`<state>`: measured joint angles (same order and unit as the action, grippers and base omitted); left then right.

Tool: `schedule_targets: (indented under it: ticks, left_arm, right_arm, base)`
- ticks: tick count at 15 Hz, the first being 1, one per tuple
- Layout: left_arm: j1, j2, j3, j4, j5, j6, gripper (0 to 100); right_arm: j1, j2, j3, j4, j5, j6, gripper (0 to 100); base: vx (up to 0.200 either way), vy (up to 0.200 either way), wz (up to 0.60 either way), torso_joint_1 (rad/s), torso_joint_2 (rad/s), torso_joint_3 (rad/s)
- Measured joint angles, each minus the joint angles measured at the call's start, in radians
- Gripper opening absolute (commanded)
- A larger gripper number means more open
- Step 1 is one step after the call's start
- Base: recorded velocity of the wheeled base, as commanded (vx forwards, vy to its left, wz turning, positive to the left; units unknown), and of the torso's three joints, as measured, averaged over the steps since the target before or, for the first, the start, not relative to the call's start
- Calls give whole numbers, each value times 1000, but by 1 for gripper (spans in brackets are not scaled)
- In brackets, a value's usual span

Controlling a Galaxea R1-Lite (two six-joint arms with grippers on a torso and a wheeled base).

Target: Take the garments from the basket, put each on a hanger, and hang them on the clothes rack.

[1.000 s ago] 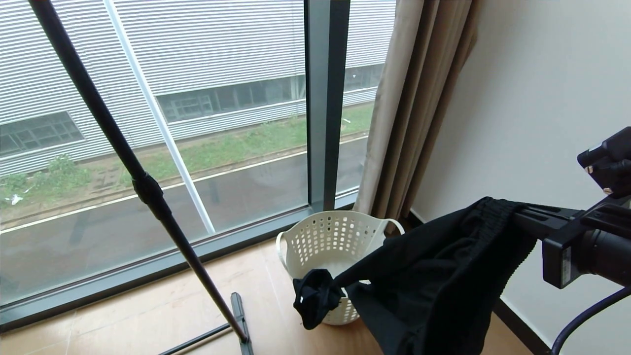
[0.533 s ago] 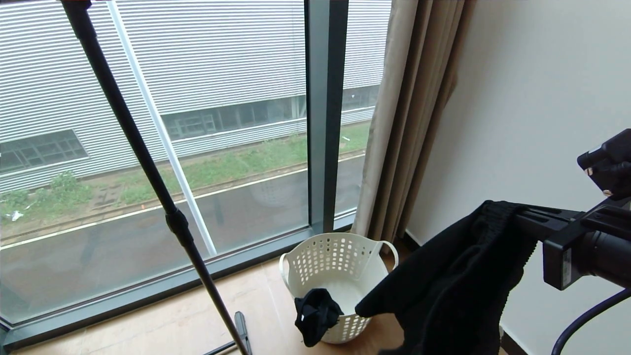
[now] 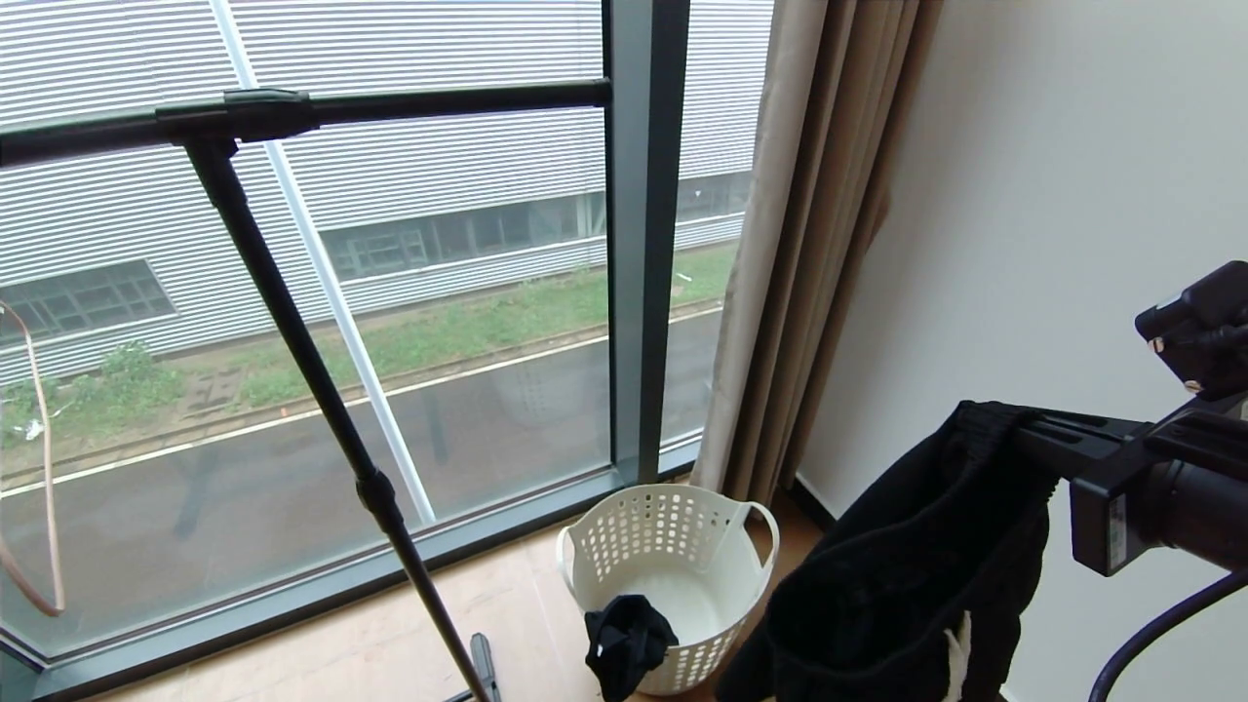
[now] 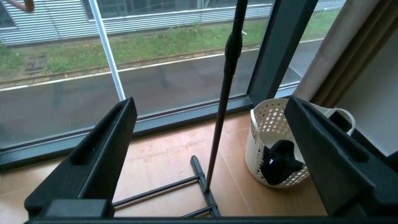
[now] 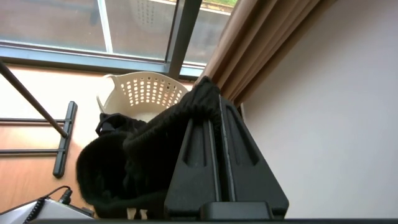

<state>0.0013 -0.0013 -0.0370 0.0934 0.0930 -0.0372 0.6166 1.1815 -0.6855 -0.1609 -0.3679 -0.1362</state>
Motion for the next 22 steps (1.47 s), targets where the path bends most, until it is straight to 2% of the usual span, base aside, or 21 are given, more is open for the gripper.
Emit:
schedule_targets:
  ticks: [6,14,20,22]
  left_arm:
    - [0,0,-1,0,-1,-5,100]
    - [0,0,-1,0,-1,-5,100]
    - [0,0,0,0,0,-4,100]
    - [0,0,0,0,-1,-2,100]
  right_arm:
    - [0,1,9,0,0,-3,0]
    - [0,1,13,0,0,-3,0]
    - [-1,-6,19,0,-1,-29,0]
    - [-9,-7,20,0,-3,-32,0]
  base:
    - [0,0,0,249,-572,-264]
    - [0,0,0,210,-458,-105]
    - [0,0,0,83,-180,-90]
    - [0,0,600,5,-10,2]
